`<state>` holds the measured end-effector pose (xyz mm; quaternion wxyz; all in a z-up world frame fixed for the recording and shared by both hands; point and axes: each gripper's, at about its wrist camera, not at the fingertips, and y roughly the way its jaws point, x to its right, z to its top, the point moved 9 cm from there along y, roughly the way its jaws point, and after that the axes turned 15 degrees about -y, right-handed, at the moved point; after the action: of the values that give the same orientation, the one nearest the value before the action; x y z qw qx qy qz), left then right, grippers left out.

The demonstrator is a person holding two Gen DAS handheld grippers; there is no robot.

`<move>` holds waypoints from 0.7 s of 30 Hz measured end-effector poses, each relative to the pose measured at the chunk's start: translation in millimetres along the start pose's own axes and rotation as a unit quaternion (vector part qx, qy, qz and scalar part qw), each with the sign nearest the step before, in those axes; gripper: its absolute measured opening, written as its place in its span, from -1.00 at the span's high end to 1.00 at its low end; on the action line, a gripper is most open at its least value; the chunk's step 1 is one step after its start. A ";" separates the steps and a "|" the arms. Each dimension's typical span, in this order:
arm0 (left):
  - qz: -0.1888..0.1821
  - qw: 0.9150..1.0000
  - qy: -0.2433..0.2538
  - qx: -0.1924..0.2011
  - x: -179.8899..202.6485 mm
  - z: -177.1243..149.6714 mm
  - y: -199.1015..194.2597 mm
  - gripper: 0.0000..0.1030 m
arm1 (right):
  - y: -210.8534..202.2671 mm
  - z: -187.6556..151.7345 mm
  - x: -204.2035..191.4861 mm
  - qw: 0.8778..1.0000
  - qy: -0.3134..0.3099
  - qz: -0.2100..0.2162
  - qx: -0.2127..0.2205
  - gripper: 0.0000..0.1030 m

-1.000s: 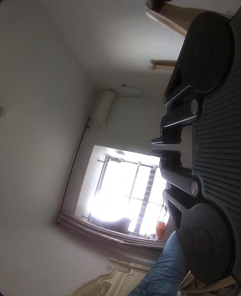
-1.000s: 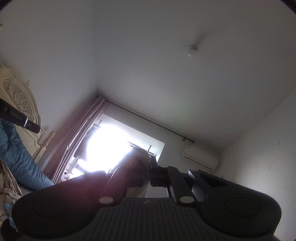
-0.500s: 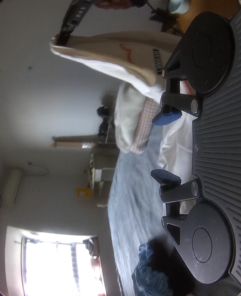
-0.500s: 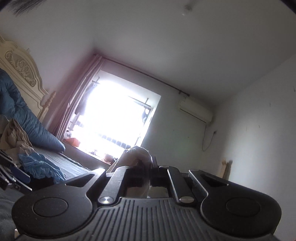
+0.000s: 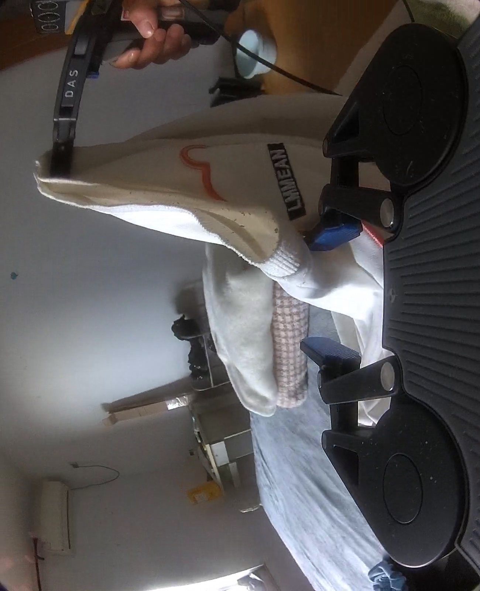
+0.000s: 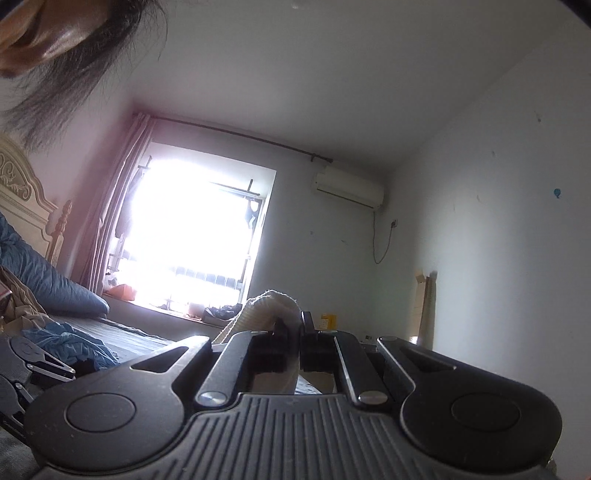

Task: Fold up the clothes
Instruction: 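Lift the cream sweatshirt high with both grippers, shaking it out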

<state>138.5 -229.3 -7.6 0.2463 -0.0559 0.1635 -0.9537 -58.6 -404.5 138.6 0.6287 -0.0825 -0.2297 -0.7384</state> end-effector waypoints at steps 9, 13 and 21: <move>-0.056 0.998 0.010 -0.032 13.8 -0.4 33.3 0.39 | -1.8 -14.8 5.1 1.000 0.009 -0.011 -0.002 0.88; -0.040 0.999 -0.024 -0.011 7.4 7.1 35.9 0.81 | -1.0 -18.7 7.3 1.000 0.018 -0.016 -0.003 0.88; 0.070 0.985 -0.101 0.123 -28.6 63.5 -16.5 0.91 | 13.6 -1.3 9.0 0.999 0.021 -0.018 0.026 0.88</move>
<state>167.8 -219.7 56.9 0.3326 -0.1093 0.0233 -0.9364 -47.0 -414.5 144.3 0.6221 -0.0463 -0.2370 -0.7447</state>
